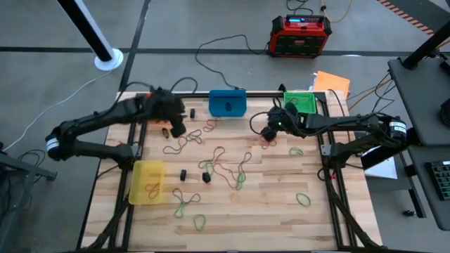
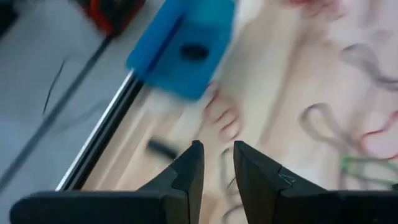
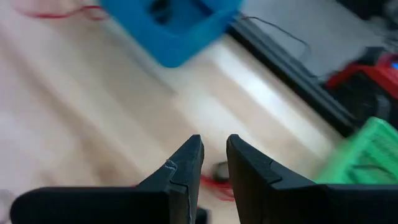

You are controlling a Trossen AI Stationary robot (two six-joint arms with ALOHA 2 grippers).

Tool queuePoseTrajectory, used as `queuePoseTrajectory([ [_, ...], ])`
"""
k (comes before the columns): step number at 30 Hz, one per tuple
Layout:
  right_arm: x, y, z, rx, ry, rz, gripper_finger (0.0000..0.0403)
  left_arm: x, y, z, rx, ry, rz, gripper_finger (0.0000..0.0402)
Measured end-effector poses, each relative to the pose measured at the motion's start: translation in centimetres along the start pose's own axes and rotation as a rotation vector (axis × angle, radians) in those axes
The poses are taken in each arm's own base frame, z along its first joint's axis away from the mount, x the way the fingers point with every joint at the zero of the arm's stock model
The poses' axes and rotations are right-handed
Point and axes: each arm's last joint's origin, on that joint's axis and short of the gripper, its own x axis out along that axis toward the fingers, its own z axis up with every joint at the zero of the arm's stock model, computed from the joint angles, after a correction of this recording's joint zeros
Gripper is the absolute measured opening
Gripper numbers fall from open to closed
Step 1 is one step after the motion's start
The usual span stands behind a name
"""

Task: Sort rubber bands into baskets
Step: Put the black rubber band into the blue bin

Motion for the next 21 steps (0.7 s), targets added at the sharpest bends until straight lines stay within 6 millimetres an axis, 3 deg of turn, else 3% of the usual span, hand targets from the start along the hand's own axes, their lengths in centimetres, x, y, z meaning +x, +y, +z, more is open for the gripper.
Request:
queuePoseTrajectory([
  [5, -1.3, 2.0, 1.0, -0.117, -0.042, 0.141, 0.0068, 0.2, -2.3, -1.7, 0.143, -0.124, -0.108, 0.0072],
  [8, -2.2, 2.9, 1.7, -0.149, -0.074, 0.186, 0.0068, 0.8, -2.9, -3.0, 0.224, -0.205, -0.246, 0.0072],
  [11, -2.6, 3.2, 2.1, -0.139, -0.082, 0.199, 0.0068, 1.5, -3.1, -3.9, 0.232, -0.266, -0.26, 0.0072],
  [21, -2.0, 3.0, 0.3, -0.019, 0.059, 0.166, 0.0068, 2.8, -3.4, -4.8, 0.332, -0.307, -0.23, 0.0072],
])
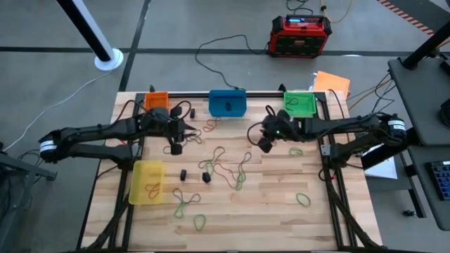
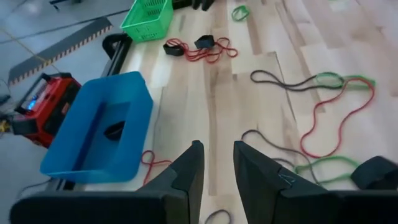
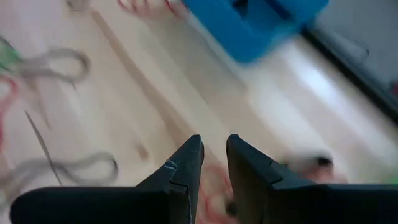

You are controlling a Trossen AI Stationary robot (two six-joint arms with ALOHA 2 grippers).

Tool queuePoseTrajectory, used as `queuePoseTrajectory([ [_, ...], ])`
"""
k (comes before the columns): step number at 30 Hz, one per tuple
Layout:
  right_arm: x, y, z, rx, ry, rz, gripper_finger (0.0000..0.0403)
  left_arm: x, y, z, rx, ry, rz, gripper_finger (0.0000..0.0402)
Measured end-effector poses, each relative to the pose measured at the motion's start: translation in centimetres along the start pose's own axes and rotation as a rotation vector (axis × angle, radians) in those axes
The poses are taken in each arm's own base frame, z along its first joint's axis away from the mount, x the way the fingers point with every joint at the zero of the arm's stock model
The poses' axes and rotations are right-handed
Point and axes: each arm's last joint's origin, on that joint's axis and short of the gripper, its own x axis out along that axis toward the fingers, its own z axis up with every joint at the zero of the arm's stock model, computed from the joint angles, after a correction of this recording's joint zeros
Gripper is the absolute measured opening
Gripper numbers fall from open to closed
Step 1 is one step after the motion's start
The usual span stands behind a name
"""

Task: Sort rubber bands into baskets
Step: Put the black rubber band into the blue bin

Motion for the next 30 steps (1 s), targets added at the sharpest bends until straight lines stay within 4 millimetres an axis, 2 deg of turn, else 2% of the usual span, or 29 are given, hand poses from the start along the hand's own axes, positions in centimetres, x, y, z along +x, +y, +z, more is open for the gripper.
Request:
queuePoseTrajectory([
  [3, -0.6, -0.8, -1.1, 0.11, 0.187, -0.074, 0.0068, -0.1, 0.1, 0.3, 0.033, 0.004, 0.0, 0.0072],
  [7, -3.0, -1.9, -1.6, 0.362, 0.461, -0.194, 0.0068, -0.5, 0.7, 1.4, 0.076, -0.03, 0.021, 0.0072],
  [10, -4.6, -1.9, -1.7, 0.437, 0.554, -0.264, 0.0068, -0.7, 1.1, 2.0, 0.107, -0.048, 0.036, 0.0072],
  [16, -5.4, -1.6, -0.7, 0.403, 0.571, -0.201, 0.0068, -0.8, 1.1, 2.2, 0.158, -0.044, 0.036, 0.0072],
  [20, -5.5, -1.6, -0.3, 0.384, 0.522, -0.205, 0.0068, -1.1, 1.3, 2.7, 0.049, -0.055, 0.038, 0.0072],
  [26, -4.3, -1.5, 0.0, 0.336, 0.4, -0.206, 0.007, -1.3, 1.1, 2.3, -0.045, 0.029, 0.003, 0.0072],
  [30, -3.4, -1.4, 0.3, 0.332, 0.356, -0.163, 0.0089, -1.4, 1.2, 2.5, -0.142, 0.034, 0.003, 0.0072],
])
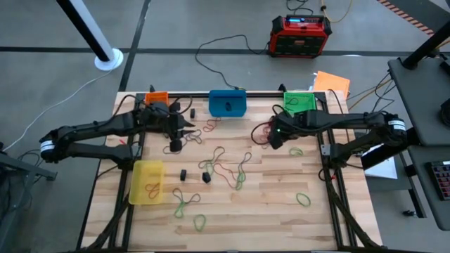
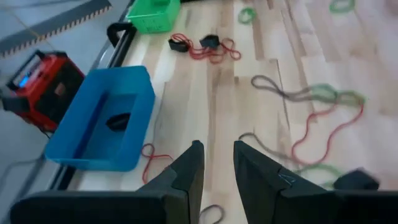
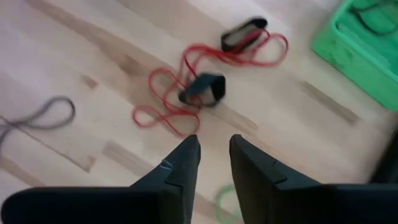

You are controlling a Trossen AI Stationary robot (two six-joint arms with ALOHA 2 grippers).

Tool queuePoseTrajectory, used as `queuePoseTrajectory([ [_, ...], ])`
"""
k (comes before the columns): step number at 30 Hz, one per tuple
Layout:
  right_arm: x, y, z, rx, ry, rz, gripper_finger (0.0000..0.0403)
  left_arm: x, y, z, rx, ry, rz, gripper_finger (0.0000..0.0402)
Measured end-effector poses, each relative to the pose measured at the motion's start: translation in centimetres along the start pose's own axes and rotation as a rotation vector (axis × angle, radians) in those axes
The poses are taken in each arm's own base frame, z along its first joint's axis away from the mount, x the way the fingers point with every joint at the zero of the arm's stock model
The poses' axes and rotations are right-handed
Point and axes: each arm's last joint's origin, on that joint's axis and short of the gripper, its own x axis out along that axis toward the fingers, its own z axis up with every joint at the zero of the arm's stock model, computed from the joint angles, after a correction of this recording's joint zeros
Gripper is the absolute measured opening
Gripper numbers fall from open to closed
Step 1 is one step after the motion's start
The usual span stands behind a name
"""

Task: Sort rubber bands into baskets
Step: Put the black rubber band into the blue bin

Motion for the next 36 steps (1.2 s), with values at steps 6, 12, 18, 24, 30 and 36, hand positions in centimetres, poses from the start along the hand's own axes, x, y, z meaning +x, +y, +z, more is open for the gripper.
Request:
queuePoseTrajectory([
  [6, 2.5, 0.9, 0.2, 0.0, -0.001, -0.003, 0.0134, -0.1, 0.0, -0.1, -0.037, 0.01, -0.004, 0.0072],
  [12, 5.5, 0.5, 1.2, 0.105, 0.09, -0.066, 0.0178, 0.0, 0.0, 0.2, -0.029, -0.02, 0.003, 0.0072],
  [18, 7.2, -0.3, 2.0, 0.072, 0.132, -0.088, 0.021, 0.0, 0.0, 0.2, -0.053, -0.015, 0.001, 0.0072],
  [24, 8.4, -0.7, 3.6, 0.067, 0.088, -0.011, 0.0216, 0.0, 0.1, 0.3, -0.139, -0.028, 0.002, 0.0072],
  [30, 9.5, -1.0, 3.7, 0.049, 0.108, -0.028, 0.0217, -0.3, -0.3, -0.5, -0.293, 0.061, -0.028, 0.0072],
  [36, 10.6, -0.8, 3.2, 0.049, 0.181, -0.01, 0.0215, -2.6, -0.4, 1.3, -0.501, 0.168, -0.105, 0.0072],
])
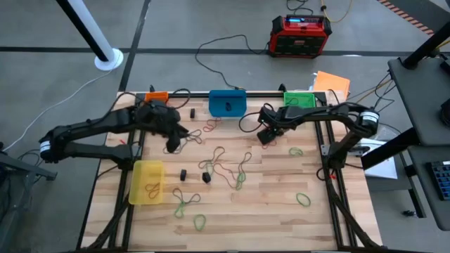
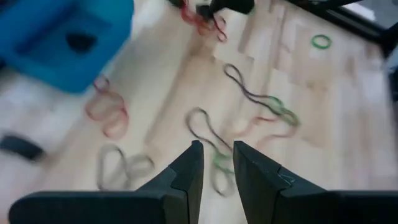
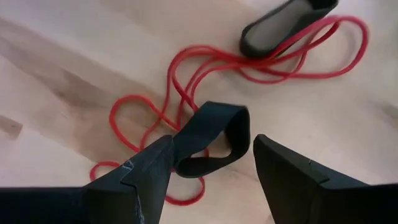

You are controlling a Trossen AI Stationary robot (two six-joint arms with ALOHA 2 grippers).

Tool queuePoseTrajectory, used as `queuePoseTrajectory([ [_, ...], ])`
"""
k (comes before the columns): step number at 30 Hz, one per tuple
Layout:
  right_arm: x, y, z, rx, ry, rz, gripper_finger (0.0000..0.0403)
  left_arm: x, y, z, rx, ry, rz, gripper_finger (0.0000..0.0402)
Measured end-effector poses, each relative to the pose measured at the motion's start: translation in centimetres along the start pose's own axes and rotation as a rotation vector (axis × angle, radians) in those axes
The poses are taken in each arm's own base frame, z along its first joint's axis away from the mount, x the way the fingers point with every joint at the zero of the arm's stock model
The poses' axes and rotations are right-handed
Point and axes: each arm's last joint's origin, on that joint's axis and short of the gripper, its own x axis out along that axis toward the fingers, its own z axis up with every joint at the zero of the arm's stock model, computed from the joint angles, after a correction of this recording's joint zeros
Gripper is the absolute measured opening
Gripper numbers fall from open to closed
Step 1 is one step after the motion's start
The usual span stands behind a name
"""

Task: Sort rubber bands into baskets
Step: Put the black rubber band into the blue bin

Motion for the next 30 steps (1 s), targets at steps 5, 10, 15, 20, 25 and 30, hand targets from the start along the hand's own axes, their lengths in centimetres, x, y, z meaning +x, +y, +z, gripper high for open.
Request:
queuePoseTrajectory([
  [5, 0.5, 0.1, 0.0, -0.021, 0.006, -0.021, 0.0212, -3.2, -2.1, 1.4, -0.031, 0.015, -0.067, 0.0072],
  [10, 1.2, 0.1, 0.0, -0.024, 0.014, -0.045, 0.019, -5.7, -4.0, 2.8, 0.019, -0.068, -0.127, 0.0072],
  [15, 1.8, 0.3, 0.3, -0.053, -0.005, -0.057, 0.0144, -7.4, -5.0, 3.3, 0.084, -0.103, -0.145, 0.0072],
  [20, 1.9, 0.2, 0.1, -0.078, 0.017, -0.067, 0.0072, -9.2, -5.1, 3.3, 0.08, -0.095, -0.14, 0.0072],
  [25, 0.5, -0.2, -0.4, -0.095, 0.046, -0.042, 0.0016, -9.6, -4.9, 2.6, 0.038, -0.087, -0.14, 0.0072],
  [30, -1.5, -0.7, -0.7, -0.118, 0.032, -0.012, 0.0014, -9.4, -4.6, 2.0, 0.039, -0.076, -0.127, 0.0072],
])
